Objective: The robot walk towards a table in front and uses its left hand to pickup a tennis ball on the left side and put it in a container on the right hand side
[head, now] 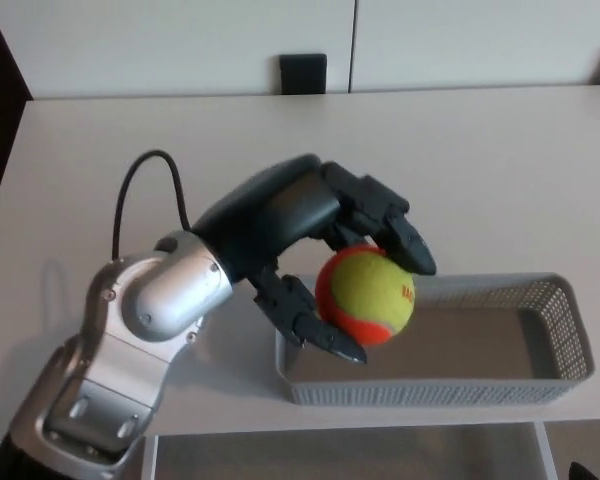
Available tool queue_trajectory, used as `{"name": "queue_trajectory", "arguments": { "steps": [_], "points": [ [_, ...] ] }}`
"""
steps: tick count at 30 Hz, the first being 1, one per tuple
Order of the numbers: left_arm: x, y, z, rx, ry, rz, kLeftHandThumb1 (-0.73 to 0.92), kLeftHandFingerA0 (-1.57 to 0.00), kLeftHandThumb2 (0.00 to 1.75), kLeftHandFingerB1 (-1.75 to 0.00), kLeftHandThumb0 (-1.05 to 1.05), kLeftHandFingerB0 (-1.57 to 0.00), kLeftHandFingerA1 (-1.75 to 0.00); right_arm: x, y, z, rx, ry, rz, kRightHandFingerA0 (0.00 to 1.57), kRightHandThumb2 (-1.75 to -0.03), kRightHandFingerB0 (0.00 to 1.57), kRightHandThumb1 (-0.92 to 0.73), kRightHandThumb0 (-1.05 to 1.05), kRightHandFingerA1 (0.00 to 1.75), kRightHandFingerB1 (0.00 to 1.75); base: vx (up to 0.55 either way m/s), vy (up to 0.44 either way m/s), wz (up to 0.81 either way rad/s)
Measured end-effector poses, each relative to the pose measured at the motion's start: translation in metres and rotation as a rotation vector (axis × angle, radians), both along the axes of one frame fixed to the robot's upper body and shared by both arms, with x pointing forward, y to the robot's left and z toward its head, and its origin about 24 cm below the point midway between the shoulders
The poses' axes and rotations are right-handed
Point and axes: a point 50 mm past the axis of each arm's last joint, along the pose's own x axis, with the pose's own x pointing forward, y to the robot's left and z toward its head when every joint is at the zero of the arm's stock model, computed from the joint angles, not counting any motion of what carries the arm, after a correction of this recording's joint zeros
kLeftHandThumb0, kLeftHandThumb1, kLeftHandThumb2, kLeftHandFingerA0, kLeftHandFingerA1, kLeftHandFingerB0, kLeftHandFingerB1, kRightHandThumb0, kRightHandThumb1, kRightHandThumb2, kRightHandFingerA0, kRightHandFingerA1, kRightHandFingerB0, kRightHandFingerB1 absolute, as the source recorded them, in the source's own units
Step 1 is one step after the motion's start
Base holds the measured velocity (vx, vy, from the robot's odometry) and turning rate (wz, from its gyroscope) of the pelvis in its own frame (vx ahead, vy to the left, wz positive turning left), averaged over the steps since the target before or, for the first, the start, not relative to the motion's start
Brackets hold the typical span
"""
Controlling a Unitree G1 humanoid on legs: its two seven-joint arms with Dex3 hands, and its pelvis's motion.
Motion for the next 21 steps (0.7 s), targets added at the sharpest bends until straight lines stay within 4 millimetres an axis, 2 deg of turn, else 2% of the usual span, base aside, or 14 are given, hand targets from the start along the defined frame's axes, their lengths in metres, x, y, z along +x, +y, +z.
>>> {"name": "queue_trajectory", "arguments": {
  "steps": [1,2,5,7,10,11,14,15,16,17,18,19,20,21],
  "points": [
    [0.001,-0.001,-0.006,0.014,0.020,0.006,0.30,-1.35,0.57,-0.63,-0.32,-1.19,-0.71,0.001,0.000,0.000,0.000,-0.001,0.002,0.07,-0.99,0.00,-0.67,-0.76,0.53,0.31,0.00,0.000,0.00],
    [0.001,-0.001,-0.007,0.016,0.022,0.006,0.31,-1.35,0.56,-0.62,-0.31,-1.19,-0.70,0.001,0.000,0.000,0.000,-0.001,0.003,0.07,-0.69,0.02,-0.84,-0.73,0.52,0.21,0.00,0.000,0.00],
    [0.003,-0.001,-0.017,0.042,0.046,0.023,0.31,-1.35,0.56,-0.62,-0.32,-1.20,-0.70,0.002,0.000,0.000,0.000,-0.003,0.004,0.08,-0.68,0.02,-0.85,-0.71,0.53,0.21,0.00,0.000,0.00],
    [0.005,0.000,-0.020,0.053,0.054,0.033,0.35,-1.39,0.51,-0.57,-0.19,-1.26,-0.61,0.002,0.000,0.000,0.001,-0.003,0.003,0.08,-0.68,0.03,-0.85,-0.72,0.54,0.22,0.00,0.000,0.00],
    [0.007,0.001,-0.024,0.063,0.061,0.048,0.34,-1.40,0.51,-0.58,-0.19,-1.27,-0.63,0.002,-0.001,0.001,0.004,-0.004,-0.004,0.08,-0.68,0.02,-0.85,-0.71,0.53,0.21,0.00,0.000,0.00],
    [0.008,0.002,-0.025,0.065,0.065,0.054,0.32,-1.40,0.50,-0.56,-0.19,-1.22,-0.61,0.002,-0.001,0.001,0.005,-0.005,-0.006,0.06,-0.99,0.00,-0.68,-0.75,0.52,0.31,0.00,0.000,0.00],
    [0.014,0.006,-0.029,0.068,0.071,0.089,0.31,-1.29,0.51,-0.53,-0.31,-1.07,-0.60,0.002,-0.001,0.001,0.006,-0.005,-0.010,0.07,-0.98,0.00,-0.67,-0.74,0.53,0.31,0.00,0.000,0.00],
    [0.016,0.008,-0.029,0.068,0.068,0.101,0.35,-0.97,0.52,-0.44,-0.45,-0.80,-0.49,0.002,-0.001,0.001,0.006,-0.004,-0.009,0.07,-0.98,0.00,-0.67,-0.74,0.54,0.31,0.00,0.000,0.00],
    [0.018,0.009,-0.030,0.071,0.060,0.113,0.35,-0.97,0.52,-0.44,-0.45,-0.80,-0.49,0.002,-0.001,0.001,0.006,-0.004,-0.010,0.07,-0.98,0.00,-0.67,-0.74,0.54,0.31,0.00,0.000,0.00],
    [0.019,0.010,-0.030,0.075,0.054,0.119,0.30,-0.42,0.61,-0.43,-0.68,-0.43,-0.35,0.002,-0.001,0.001,0.006,-0.005,-0.010,0.08,-0.69,0.03,-0.86,-0.70,0.55,0.24,0.00,0.000,0.00],
    [0.021,0.010,-0.029,0.093,0.037,0.127,0.00,-0.23,0.73,-0.60,-0.22,-0.31,-0.57,0.002,-0.001,0.001,0.007,-0.006,-0.010,0.07,-0.68,0.02,-0.86,-0.70,0.54,0.22,0.00,0.000,0.00],
    [0.022,0.011,-0.028,0.115,0.020,0.133,0.00,-0.23,0.73,-0.60,-0.22,-0.31,-0.57,0.003,-0.001,0.001,0.007,-0.007,-0.011,0.07,-0.68,0.02,-0.86,-0.70,0.54,0.22,0.00,0.000,0.00],
    [0.023,0.011,-0.028,0.132,0.006,0.137,-0.08,-0.10,0.69,-0.58,-0.28,-0.21,-0.56,0.003,-0.001,0.001,0.008,-0.008,-0.011,0.07,-0.68,0.02,-0.85,-0.71,0.53,0.22,0.00,0.000,0.00],
    [0.023,0.012,-0.027,0.147,-0.005,0.140,-0.11,-0.08,0.68,-0.58,-0.30,-0.20,-0.56,0.003,-0.001,0.001,0.008,-0.008,-0.012,0.08,-0.67,0.02,-0.85,-0.71,0.54,0.23,0.00,0.000,0.00]
  ]
}}
